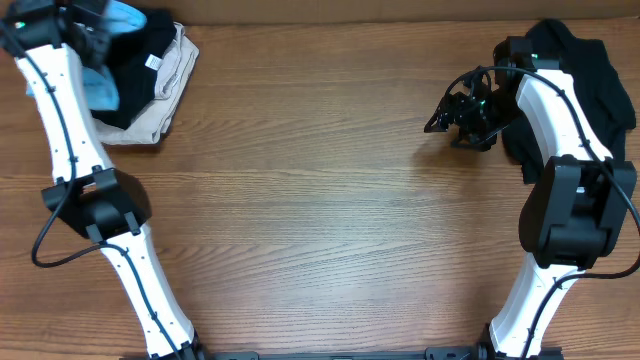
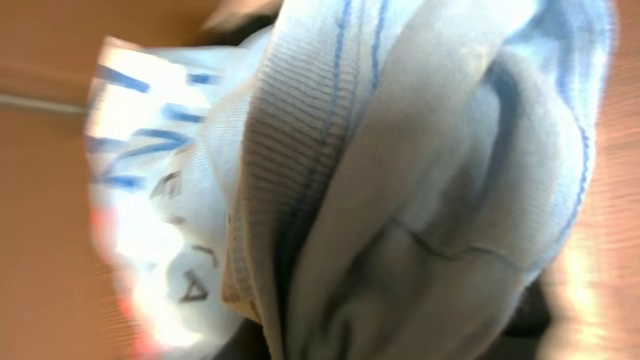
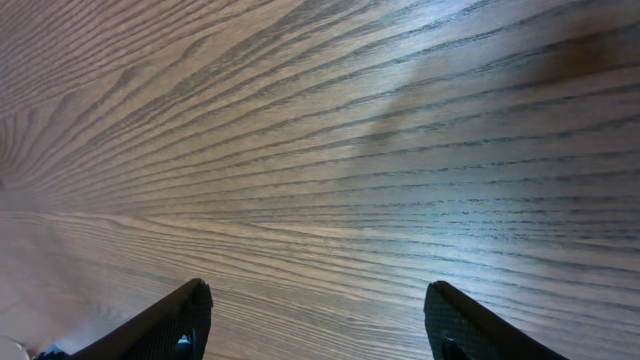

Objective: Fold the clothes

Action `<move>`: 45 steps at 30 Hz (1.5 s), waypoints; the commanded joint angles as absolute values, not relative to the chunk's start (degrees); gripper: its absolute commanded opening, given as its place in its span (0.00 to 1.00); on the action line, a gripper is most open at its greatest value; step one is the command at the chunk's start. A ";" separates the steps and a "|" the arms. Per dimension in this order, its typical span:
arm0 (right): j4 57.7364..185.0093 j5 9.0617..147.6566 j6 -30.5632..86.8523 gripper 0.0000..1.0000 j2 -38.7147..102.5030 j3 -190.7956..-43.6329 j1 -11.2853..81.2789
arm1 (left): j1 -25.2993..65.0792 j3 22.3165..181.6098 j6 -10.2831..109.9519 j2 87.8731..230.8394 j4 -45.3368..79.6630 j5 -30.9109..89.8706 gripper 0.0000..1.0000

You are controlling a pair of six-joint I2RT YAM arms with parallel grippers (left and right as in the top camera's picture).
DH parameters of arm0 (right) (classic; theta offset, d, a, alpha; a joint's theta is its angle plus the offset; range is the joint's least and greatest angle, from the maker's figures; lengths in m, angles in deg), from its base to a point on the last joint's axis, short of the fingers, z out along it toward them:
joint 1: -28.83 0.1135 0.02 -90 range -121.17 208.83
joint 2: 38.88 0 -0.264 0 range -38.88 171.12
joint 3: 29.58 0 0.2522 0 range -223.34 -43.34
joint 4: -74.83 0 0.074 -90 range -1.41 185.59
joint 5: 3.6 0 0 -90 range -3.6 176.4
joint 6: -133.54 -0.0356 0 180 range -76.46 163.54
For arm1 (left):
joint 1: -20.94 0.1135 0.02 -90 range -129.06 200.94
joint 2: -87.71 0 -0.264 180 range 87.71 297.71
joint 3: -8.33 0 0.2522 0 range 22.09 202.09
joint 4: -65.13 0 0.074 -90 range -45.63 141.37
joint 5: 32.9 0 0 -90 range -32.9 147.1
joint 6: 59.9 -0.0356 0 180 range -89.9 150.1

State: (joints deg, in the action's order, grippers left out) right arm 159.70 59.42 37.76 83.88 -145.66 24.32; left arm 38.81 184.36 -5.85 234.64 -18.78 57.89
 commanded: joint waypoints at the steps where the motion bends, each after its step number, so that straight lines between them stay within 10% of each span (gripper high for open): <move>1: 159.37 59.38 37.76 0.72 81.76 -146.69 24.25 | 35.68 185.15 2.00 234.62 -22.65 45.50 0.99; 12: 159.57 59.40 37.85 0.71 81.65 -147.10 24.32 | 32.88 185.78 23.11 233.70 -23.00 44.52 1.00; 19: 166.85 65.56 39.53 0.72 77.39 -157.53 24.32 | 32.95 190.13 27.77 226.91 -24.24 23.49 1.00; 24: 174.56 68.38 39.49 1.00 70.42 -170.62 24.32 | 32.47 190.42 34.02 220.87 -24.27 9.59 1.00; 45: 184.86 68.36 39.07 1.00 46.72 -185.44 24.32 | 31.83 189.94 33.98 219.60 -24.29 9.68 1.00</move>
State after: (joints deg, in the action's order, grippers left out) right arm 184.66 67.77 39.07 46.99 -185.44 24.34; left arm 31.99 190.02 33.17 219.15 -24.29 11.19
